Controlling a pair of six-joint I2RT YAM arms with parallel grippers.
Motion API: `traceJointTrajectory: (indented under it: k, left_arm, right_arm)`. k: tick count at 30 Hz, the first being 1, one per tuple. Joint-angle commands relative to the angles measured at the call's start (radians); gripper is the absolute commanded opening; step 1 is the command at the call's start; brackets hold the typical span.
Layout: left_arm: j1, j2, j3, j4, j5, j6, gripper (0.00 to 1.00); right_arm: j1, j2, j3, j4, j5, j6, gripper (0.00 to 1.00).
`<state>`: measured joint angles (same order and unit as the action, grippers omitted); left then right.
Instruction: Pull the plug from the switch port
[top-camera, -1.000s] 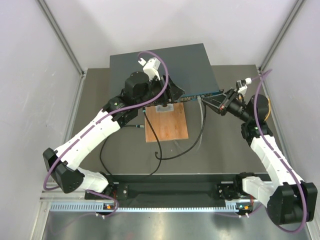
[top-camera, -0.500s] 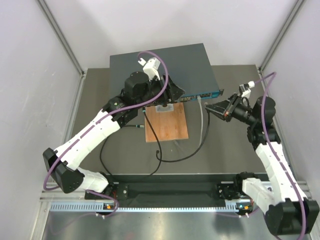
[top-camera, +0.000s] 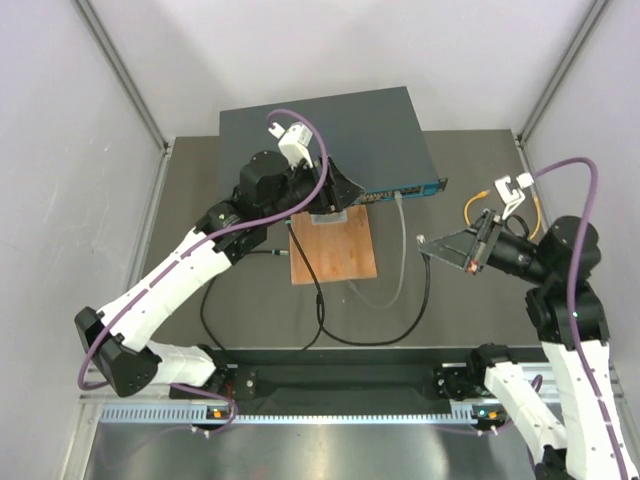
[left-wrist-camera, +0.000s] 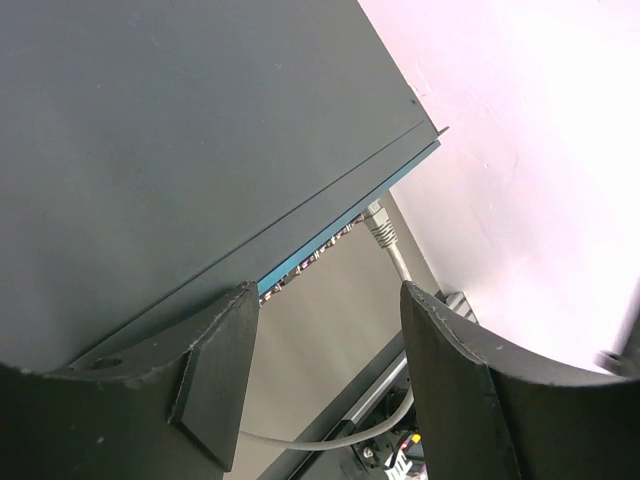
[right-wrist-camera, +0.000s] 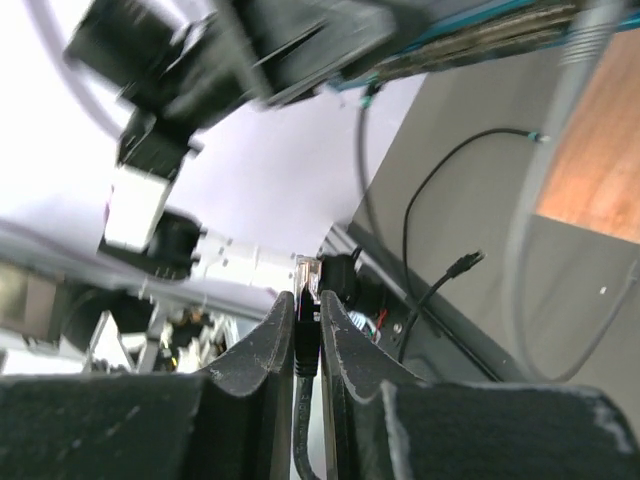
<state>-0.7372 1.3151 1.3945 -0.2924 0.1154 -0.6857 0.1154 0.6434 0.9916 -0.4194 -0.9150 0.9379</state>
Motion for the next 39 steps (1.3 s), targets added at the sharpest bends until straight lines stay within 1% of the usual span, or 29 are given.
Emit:
traceJointTrajectory:
  k: [1,4,5,8,11,14,15,17,18,19,20,21,22,28,30,33,34,36,38,39]
  left_arm:
    - [0.001,-0.031,-0.014,-0.022,-0.003,0.014,0.64]
    - [0.001,-0.033,-0.017,-0.022,-0.002,0.017,0.64]
    - [0.001,-0.033,-0.018,-0.022,0.000,0.014,0.64]
    - [0.001,-0.030,-0.023,-0.013,0.012,0.008,0.64]
    - [0.001,-0.033,-0.029,-0.005,0.015,0.008,0.64]
    - [0.001,-0.036,-0.028,-0.005,0.015,0.009,0.64]
    - [0.001,-0.037,-0.029,-0.008,0.013,0.012,0.64]
    - [0.001,-0.040,-0.028,-0.011,0.012,0.017,0.64]
    - [0.001,-0.042,-0.029,-0.010,0.013,0.018,0.64]
    - [0.001,-0.042,-0.031,-0.011,0.010,0.020,0.64]
    - [0.001,-0.043,-0.031,-0.011,0.012,0.020,0.64]
    - [0.001,-0.043,-0.031,-0.010,0.012,0.020,0.64]
    - [0.001,-0.043,-0.031,-0.007,0.013,0.021,0.65]
    - [0.001,-0.053,-0.037,-0.007,0.020,0.025,0.65]
    - [0.002,-0.056,-0.035,-0.010,0.017,0.026,0.65]
    - [0.002,-0.057,-0.037,-0.010,0.018,0.031,0.65]
    - [0.002,-0.056,-0.038,-0.008,0.020,0.031,0.65]
    - [0.001,-0.054,-0.041,-0.001,0.026,0.026,0.65]
    - [0.002,-0.056,-0.046,0.009,0.033,0.020,0.65]
    - [0.002,-0.054,-0.049,0.012,0.035,0.018,0.65]
  right_arm:
    - [0.036,-0.047,0.113,-0.097,-0.045,-0.080,0.00]
    - [0.044,-0.073,0.168,-0.078,-0.086,-0.033,0.00]
    - [0.046,-0.080,0.170,-0.002,-0.099,0.046,0.00]
    - [0.044,-0.100,0.185,0.169,-0.143,0.213,0.00]
    - [0.044,-0.093,0.246,0.177,-0.168,0.243,0.00]
    - [0.044,-0.076,0.350,0.139,-0.186,0.249,0.00]
    - [0.044,-0.070,0.361,0.184,-0.196,0.280,0.00]
    - [0.043,-0.079,0.358,0.324,-0.212,0.392,0.00]
    - [0.044,-0.077,0.361,0.387,-0.222,0.503,0.00]
    - [0.044,-0.074,0.367,0.518,-0.232,0.550,0.00]
    - [0.044,-0.071,0.380,0.528,-0.239,0.576,0.00]
    - [0.044,-0.062,0.421,0.513,-0.245,0.569,0.00]
    - [0.044,-0.057,0.442,0.457,-0.254,0.546,0.00]
    - [0.044,-0.047,0.544,0.452,-0.258,0.521,0.00]
    - [0.044,-0.033,0.591,0.517,-0.263,0.565,0.00]
    - [0.044,-0.014,0.642,0.565,-0.236,0.593,0.00]
    - [0.044,-0.013,0.636,0.558,-0.229,0.590,0.00]
    - [0.044,-0.019,0.592,0.446,-0.211,0.514,0.00]
    - [0.043,-0.033,0.523,0.455,-0.193,0.506,0.00]
    - [0.043,-0.048,0.437,0.482,-0.183,0.521,0.00]
